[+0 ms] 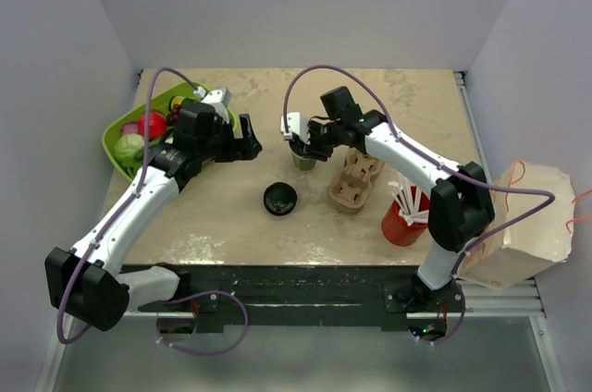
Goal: Pack the takeout coffee
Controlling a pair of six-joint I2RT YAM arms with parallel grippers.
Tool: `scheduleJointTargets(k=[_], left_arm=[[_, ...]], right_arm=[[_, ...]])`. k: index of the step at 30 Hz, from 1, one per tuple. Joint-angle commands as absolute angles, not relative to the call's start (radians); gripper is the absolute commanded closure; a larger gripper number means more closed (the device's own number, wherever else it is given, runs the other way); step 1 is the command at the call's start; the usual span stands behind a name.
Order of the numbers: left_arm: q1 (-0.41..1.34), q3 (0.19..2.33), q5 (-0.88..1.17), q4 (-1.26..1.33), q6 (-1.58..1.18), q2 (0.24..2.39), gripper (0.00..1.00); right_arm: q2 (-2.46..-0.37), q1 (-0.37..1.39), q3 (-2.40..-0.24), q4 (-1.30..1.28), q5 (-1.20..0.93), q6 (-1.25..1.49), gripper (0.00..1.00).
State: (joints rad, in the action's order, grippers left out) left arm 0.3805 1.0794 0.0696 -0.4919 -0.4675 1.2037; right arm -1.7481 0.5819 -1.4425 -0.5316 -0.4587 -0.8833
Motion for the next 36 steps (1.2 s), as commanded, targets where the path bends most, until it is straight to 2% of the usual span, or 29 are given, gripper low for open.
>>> scheduleJointTargets(k=[1, 7, 12, 15, 17, 21, 30, 36], left_arm=[[0.379, 1.097, 0.054, -0.491, -0.434, 1.193, 0.0], [0.379, 1.098, 0.048, -0.499, -0.431, 1.187, 0.0], [0.379, 1.097, 0.037, -0.508, -0.433, 1.187, 0.0], [0.379, 1.098, 0.04, -0.512, -0.431, 1.189, 0.0], [0.379, 1.098, 0.048, -0.511, -0.43, 1.192, 0.0], [0.379, 1.098, 0.052, -0.506, -0.431, 1.193, 0.0], [0.379, 1.089, 0.074, -0.48, -0.431, 1.193, 0.0], [0.379, 1.078, 0.132, -0.399, -0.431, 1.189, 0.0]], right_arm=[[-1.766, 0.586, -1.497, -0.561, -0.459, -0.903, 0.59], [-1.781, 0.588, -1.506, -0.614, -0.508, -0.937, 0.59], [-1.796, 0.589, -1.516, -0.566, -0.459, -0.896, 0.62], [-1.812, 0.595, -1.534, -0.58, -0.436, -0.887, 0.7], [-1.815, 0.595, -1.537, -0.581, -0.425, -0.881, 0.84], [-1.796, 0.598, -1.528, -0.572, -0.431, -0.879, 1.0], [-1.711, 0.601, -1.488, -0.489, -0.449, -0.825, 1.0], [-1.649, 0.601, -1.491, -0.42, -0.486, -0.643, 1.0]])
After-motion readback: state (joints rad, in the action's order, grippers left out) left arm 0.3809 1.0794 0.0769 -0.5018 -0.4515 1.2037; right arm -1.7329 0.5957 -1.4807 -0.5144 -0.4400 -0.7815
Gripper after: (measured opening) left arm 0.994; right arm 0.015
